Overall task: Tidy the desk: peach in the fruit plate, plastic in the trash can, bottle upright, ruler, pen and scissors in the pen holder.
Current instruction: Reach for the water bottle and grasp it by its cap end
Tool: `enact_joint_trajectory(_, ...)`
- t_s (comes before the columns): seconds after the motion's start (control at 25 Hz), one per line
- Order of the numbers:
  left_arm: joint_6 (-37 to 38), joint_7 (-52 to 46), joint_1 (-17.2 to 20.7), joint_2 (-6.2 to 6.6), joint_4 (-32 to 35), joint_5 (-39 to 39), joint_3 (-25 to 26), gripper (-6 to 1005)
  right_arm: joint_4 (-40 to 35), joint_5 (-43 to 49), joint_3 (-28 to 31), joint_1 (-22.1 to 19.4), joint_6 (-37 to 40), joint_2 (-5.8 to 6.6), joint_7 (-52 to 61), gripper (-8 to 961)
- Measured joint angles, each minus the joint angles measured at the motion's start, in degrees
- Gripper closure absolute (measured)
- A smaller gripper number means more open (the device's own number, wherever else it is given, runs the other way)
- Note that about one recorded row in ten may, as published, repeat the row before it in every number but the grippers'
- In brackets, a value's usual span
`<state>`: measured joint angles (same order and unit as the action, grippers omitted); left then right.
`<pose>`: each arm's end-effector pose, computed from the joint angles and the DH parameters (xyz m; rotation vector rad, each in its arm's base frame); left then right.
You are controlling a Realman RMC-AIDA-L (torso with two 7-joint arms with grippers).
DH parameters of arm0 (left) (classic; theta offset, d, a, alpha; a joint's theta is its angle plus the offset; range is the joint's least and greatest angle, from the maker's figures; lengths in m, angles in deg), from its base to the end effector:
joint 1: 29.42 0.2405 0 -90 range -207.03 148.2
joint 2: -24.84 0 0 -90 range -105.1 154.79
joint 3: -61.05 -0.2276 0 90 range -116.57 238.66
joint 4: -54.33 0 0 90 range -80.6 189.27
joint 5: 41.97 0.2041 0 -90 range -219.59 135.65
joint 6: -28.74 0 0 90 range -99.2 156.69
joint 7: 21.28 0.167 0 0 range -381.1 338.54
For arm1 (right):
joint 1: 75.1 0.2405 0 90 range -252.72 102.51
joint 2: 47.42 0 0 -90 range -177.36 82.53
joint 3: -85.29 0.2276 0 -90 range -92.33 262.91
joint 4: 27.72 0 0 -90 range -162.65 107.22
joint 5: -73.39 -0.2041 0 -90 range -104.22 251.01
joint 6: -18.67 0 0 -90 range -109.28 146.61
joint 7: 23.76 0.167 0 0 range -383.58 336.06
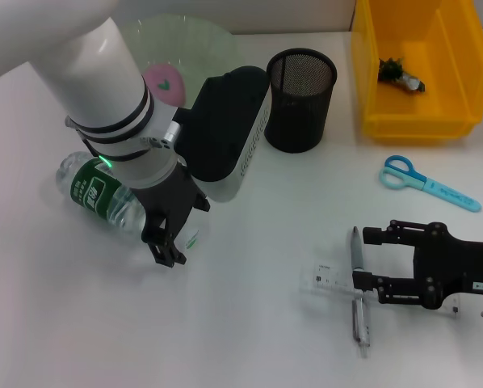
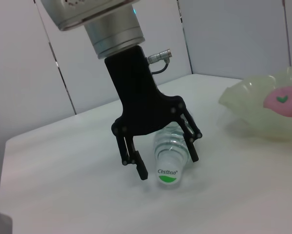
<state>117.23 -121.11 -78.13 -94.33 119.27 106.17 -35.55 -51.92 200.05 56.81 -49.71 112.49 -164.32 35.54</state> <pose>-0.1346 0.3318 -0.0654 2.8601 -0.6348 -0.9606 0.2798 0.2567 -0.0265 -2.7933 0.5669 0.6821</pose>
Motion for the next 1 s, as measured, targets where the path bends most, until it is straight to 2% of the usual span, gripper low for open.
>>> enact_joint_trajectory(0.08,-0.2,-0.1,0.0,0.0,0.0,0.0,-0.1,163,0.0,0.0,0.0,0.0,0.0,-0.04,0.0,208)
enact_joint_trajectory(0.32,-0.8,-0.4,0.1,0.0,-0.1,0.6,-0.4,280,0.0,0.0,0.0,-0.2,0.0,-0.08,-0.1,209)
enact_joint_trajectory(1.0,-1.4,-0.9,0.0,0.0,-0.6,1.4,-1.7,298,0.0,0.0,0.0,0.0,0.0,-0.37,-0.1,209)
